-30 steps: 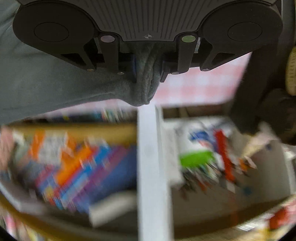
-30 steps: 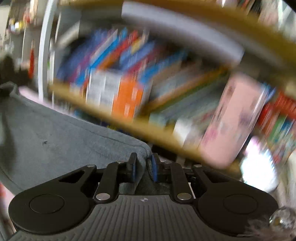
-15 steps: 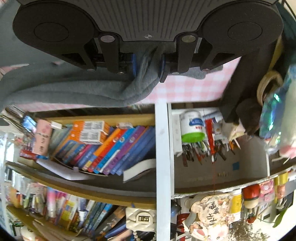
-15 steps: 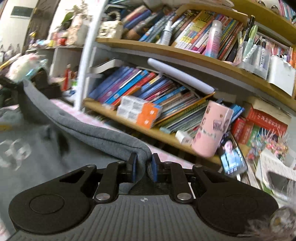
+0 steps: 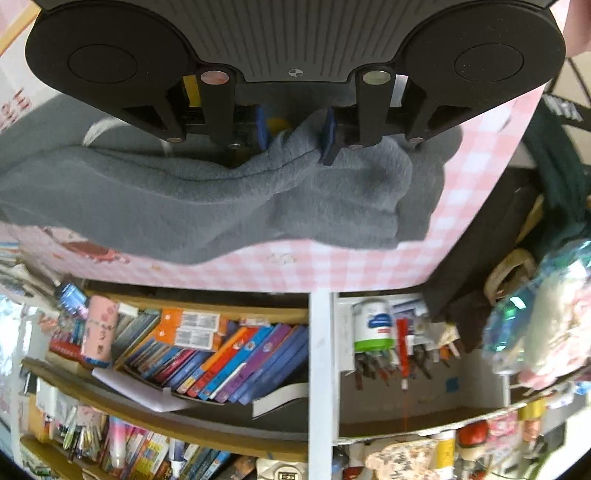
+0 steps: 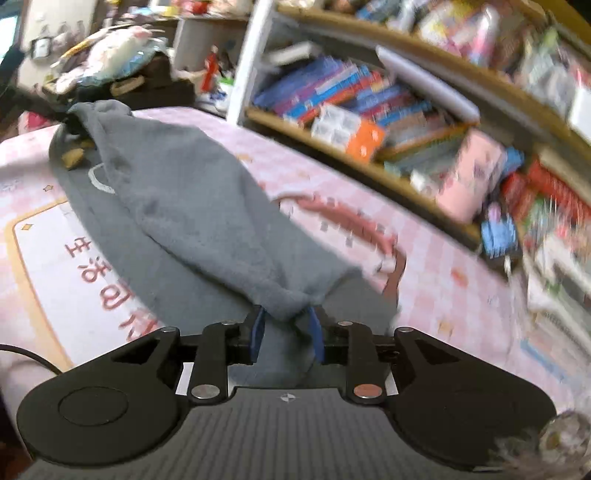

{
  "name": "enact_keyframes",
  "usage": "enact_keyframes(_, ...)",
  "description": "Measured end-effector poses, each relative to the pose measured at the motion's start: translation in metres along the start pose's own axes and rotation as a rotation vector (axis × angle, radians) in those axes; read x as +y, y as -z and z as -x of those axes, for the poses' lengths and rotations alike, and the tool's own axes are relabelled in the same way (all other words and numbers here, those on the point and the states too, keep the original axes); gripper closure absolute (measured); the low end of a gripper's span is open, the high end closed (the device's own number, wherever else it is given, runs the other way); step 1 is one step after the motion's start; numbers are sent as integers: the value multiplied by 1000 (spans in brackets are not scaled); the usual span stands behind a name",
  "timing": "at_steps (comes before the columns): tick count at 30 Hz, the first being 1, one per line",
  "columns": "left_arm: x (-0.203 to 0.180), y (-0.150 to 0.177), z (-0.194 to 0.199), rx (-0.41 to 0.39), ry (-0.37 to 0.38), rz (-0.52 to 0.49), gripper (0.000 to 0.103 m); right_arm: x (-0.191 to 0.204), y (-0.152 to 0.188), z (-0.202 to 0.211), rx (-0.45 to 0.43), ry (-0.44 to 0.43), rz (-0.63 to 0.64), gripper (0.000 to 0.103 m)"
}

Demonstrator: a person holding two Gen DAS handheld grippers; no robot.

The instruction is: Fold clothes

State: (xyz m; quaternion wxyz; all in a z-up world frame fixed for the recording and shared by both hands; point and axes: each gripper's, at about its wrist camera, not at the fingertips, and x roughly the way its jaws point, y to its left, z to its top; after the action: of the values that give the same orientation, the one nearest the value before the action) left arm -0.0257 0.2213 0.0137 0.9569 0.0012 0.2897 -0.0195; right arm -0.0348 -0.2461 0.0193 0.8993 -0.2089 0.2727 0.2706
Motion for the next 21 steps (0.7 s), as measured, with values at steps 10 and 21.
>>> enact_keyframes(10,10,26,45,-171,-68,270,33,-24,16,22,19,-53,-415,56)
enact_keyframes(21,49,26,42,-124,-23,617,33,-67,28,-21,16,-283,-1092,57)
